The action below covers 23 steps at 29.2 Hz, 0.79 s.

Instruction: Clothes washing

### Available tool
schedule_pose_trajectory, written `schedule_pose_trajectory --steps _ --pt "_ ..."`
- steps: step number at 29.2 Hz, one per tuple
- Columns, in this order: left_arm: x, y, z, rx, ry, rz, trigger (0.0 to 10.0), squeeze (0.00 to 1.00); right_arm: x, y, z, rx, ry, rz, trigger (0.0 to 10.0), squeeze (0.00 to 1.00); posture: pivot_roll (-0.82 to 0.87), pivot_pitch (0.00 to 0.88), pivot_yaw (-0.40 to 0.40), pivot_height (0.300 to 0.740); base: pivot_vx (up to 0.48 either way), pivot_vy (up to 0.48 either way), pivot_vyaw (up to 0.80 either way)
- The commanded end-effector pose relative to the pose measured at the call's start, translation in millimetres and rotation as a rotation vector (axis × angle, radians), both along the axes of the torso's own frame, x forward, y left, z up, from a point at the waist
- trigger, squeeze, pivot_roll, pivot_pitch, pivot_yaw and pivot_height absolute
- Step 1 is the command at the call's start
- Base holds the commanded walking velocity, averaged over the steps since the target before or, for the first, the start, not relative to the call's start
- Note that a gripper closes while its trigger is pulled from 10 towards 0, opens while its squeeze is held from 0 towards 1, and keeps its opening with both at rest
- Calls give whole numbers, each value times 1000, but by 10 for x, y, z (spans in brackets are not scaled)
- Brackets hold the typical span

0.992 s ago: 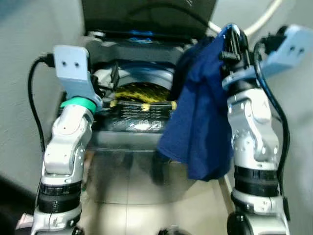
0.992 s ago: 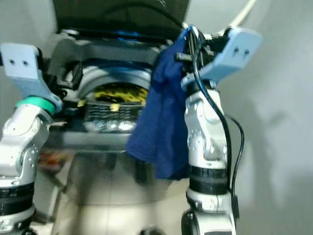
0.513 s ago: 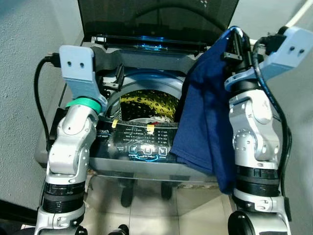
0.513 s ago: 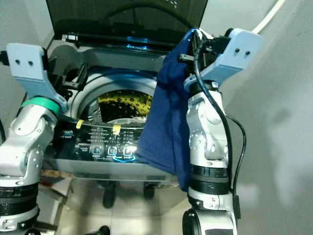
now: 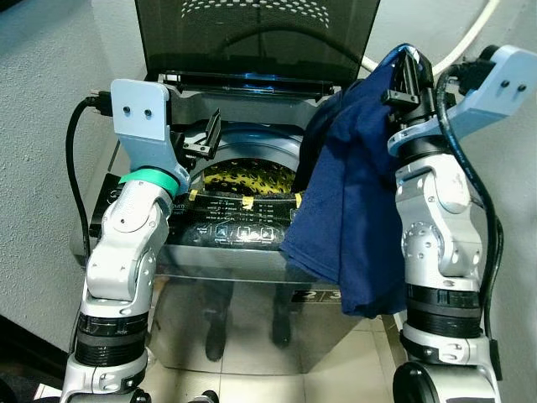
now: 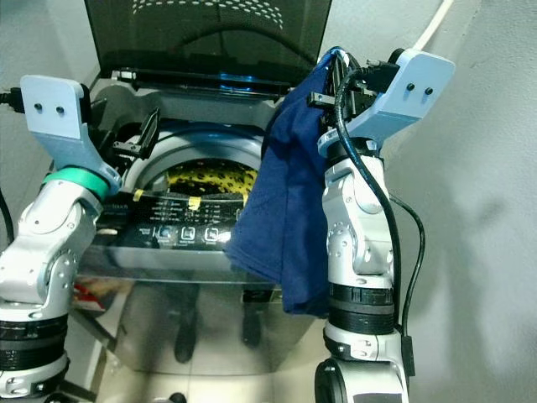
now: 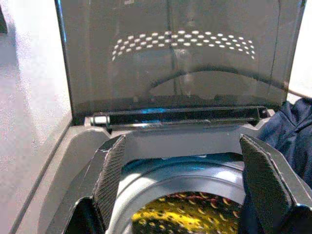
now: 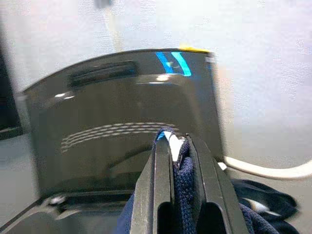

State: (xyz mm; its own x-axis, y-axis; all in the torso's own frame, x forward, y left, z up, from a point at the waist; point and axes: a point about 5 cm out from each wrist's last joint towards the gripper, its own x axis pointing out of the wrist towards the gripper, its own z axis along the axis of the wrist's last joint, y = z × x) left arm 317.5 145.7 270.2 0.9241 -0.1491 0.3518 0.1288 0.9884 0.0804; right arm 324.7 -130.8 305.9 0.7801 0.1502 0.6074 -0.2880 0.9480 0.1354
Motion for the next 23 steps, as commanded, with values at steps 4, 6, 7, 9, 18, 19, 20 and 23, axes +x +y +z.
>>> schedule_pose_trajectory --steps 4,6,7,9,18,19,20,23 --pt "-86 -95 148 134 -82 -137 10000 0 -91 175 117 -96 -76 140 10000 0 23 35 -4 740 0 0 0" --pt "-158 -116 192 145 -76 -243 10000 0 -99 209 212 -104 -110 180 10000 0 26 37 -2 740 0 0 0" --pt "-273 -127 248 152 -70 -381 10000 0 -133 268 381 -109 -171 251 10000 0 25 38 4 740 0 0 0" --pt "-390 -141 291 158 -63 -514 10000 0 -187 342 582 -125 -247 328 10000 0 22 39 7 740 0 0 0" --pt "-546 -594 293 41 -41 -904 10000 0 -469 596 1458 1 -497 724 10000 0 0 38 6 740 0 0 0" --pt "-498 -669 286 28 -46 -908 10000 0 -491 612 1507 27 -504 771 10000 0 -2 38 5 740 0 0 0" --pt "-275 -693 314 12 -56 -794 10000 0 -509 623 1532 33 -505 802 10000 0 -8 38 4 740 0 0 0" --pt "206 -517 434 -4 -63 -494 10000 0 -503 600 1502 16 -487 804 10000 0 -19 45 12 740 0 0 0"
